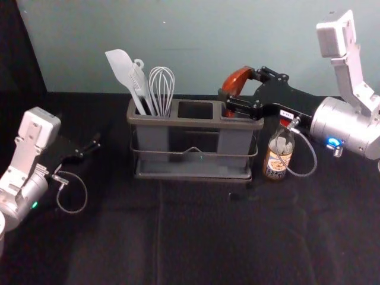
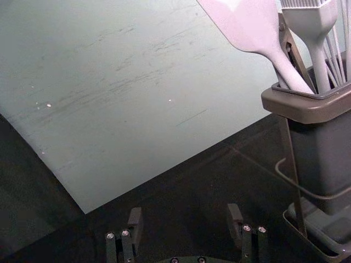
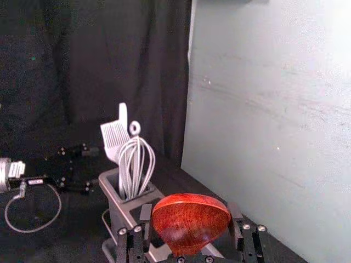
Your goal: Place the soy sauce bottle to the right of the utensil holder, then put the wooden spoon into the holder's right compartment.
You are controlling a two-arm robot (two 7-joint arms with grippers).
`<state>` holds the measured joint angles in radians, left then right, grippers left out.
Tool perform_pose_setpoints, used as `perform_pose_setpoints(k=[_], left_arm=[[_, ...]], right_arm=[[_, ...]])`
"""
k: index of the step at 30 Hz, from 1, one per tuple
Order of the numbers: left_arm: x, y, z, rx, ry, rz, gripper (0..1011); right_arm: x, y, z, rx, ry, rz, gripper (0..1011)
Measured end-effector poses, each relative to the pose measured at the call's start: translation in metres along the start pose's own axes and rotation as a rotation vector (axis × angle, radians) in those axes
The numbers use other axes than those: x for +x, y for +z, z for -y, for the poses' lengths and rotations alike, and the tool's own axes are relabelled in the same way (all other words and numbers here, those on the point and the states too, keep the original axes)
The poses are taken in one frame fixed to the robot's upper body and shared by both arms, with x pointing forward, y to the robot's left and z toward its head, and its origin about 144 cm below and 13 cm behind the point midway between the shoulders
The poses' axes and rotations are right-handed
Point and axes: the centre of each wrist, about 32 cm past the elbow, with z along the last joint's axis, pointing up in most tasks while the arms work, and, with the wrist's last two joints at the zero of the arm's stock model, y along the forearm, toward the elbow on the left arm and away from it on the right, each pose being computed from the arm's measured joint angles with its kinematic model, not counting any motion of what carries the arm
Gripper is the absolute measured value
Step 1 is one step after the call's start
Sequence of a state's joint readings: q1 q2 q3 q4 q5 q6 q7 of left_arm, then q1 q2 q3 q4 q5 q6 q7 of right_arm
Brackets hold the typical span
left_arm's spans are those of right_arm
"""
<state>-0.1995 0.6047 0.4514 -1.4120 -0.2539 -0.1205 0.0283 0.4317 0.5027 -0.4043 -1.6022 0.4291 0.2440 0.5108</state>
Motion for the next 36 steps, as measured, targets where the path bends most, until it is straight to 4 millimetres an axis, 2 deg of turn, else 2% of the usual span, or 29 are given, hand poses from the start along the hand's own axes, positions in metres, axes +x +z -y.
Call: perform_pose_setpoints(k=[17, 36], left_arm=[[0.0, 0.0, 0.0, 0.0, 0.0, 0.0, 1005], [0.0, 0.0, 0.0, 0.0, 0.0, 0.0, 1005]], right_arm=[[-0.004, -0.009, 0.002, -0.043, -0.001, 0.012, 838], [-0.007, -0.011, 0.002, -0.044, -0.013, 0.024, 838]])
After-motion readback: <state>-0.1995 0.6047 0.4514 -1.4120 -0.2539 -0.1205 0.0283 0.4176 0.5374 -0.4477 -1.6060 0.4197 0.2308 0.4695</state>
